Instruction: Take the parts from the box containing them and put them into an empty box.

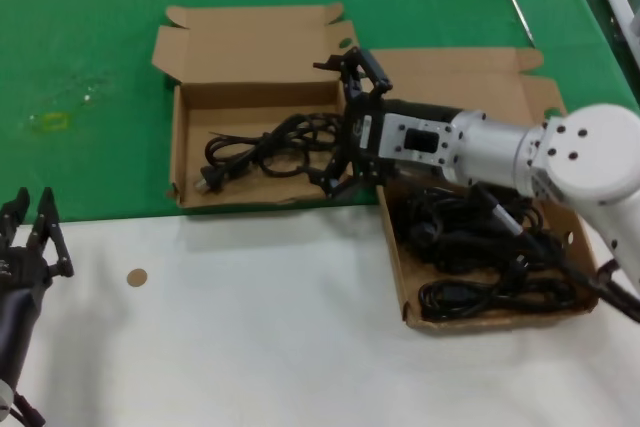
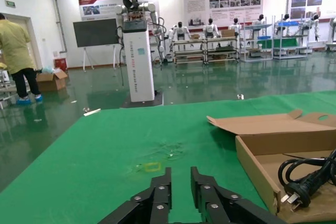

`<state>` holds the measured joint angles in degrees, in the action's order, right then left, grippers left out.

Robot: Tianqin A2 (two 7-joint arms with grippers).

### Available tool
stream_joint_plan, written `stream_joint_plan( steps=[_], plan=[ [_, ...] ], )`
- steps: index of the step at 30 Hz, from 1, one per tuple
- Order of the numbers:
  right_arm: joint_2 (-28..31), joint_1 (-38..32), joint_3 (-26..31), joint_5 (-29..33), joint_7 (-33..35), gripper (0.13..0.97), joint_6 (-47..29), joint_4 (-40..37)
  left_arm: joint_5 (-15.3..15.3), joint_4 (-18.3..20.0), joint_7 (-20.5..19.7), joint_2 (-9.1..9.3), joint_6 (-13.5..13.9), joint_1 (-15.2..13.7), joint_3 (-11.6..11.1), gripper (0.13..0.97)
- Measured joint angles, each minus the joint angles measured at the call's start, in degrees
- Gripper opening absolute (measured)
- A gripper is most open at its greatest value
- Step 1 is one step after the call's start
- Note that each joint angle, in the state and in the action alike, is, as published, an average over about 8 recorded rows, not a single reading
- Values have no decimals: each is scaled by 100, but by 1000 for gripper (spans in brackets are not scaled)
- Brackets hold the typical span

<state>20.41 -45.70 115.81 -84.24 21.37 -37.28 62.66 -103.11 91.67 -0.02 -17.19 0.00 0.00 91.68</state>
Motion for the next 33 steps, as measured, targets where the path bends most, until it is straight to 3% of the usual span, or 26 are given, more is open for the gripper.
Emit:
stream_joint_plan(
  steps=[8,17,33],
  plan=[
    [-38,537,-284,-221,-250,966,436,340,-1,0,0,0,0,0,0,231],
    [-81,1148,-606,-474,-535,966,934,728,0,0,0,0,0,0,0,373],
    [-158,2238,-1180,-924,-1045,966,1823,1419,-1,0,5,0,0,0,0,760]
  ],
)
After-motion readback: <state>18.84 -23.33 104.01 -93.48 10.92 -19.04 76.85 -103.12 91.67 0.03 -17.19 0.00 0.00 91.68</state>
